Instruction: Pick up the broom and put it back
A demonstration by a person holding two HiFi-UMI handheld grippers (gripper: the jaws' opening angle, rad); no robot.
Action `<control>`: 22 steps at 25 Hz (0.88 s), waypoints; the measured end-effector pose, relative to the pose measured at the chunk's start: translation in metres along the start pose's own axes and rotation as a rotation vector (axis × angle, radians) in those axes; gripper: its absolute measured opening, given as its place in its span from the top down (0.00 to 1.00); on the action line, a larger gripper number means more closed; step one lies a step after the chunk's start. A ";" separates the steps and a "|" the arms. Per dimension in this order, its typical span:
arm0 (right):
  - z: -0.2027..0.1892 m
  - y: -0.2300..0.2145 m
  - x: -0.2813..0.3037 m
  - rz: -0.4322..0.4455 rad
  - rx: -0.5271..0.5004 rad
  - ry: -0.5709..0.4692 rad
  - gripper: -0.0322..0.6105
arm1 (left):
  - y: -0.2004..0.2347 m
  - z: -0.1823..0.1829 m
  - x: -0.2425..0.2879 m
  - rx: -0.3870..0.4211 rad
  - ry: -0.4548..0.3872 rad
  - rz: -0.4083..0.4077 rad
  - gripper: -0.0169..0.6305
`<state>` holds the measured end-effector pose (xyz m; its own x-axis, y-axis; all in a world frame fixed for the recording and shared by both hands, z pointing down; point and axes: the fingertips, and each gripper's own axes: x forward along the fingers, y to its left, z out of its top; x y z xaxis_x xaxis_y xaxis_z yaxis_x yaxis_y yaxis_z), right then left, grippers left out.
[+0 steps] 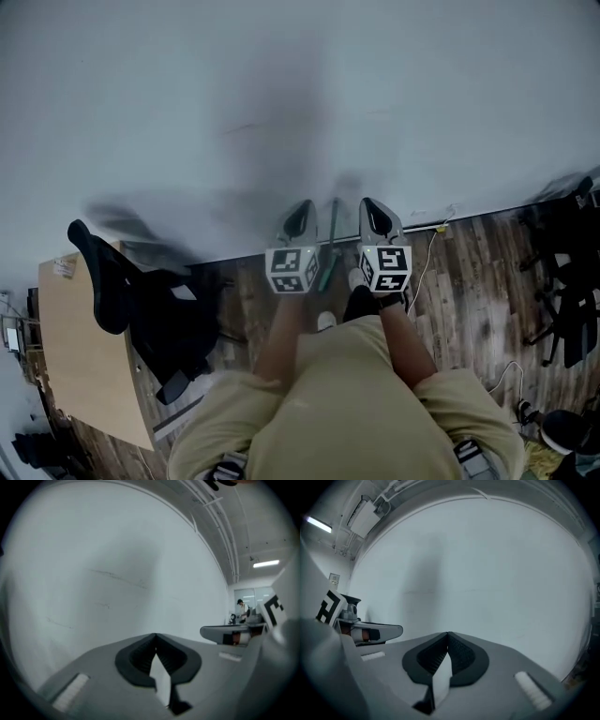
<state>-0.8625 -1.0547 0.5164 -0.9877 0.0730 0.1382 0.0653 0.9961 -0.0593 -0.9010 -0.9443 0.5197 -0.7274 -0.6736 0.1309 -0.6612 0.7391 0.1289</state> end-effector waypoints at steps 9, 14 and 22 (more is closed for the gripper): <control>0.033 -0.007 -0.027 -0.056 -0.017 -0.065 0.94 | -0.024 0.034 -0.015 0.061 -0.085 -0.020 0.97; 0.036 0.000 -0.037 -0.051 -0.017 -0.079 0.94 | -0.030 0.032 -0.022 0.058 -0.078 -0.031 0.97; 0.030 0.003 -0.052 -0.066 -0.004 -0.061 0.94 | -0.039 0.021 -0.030 0.032 -0.056 -0.055 0.97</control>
<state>-0.8149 -1.0573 0.4795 -0.9967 0.0042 0.0808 0.0003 0.9989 -0.0478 -0.8572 -0.9526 0.4902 -0.6986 -0.7121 0.0693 -0.7051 0.7017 0.1026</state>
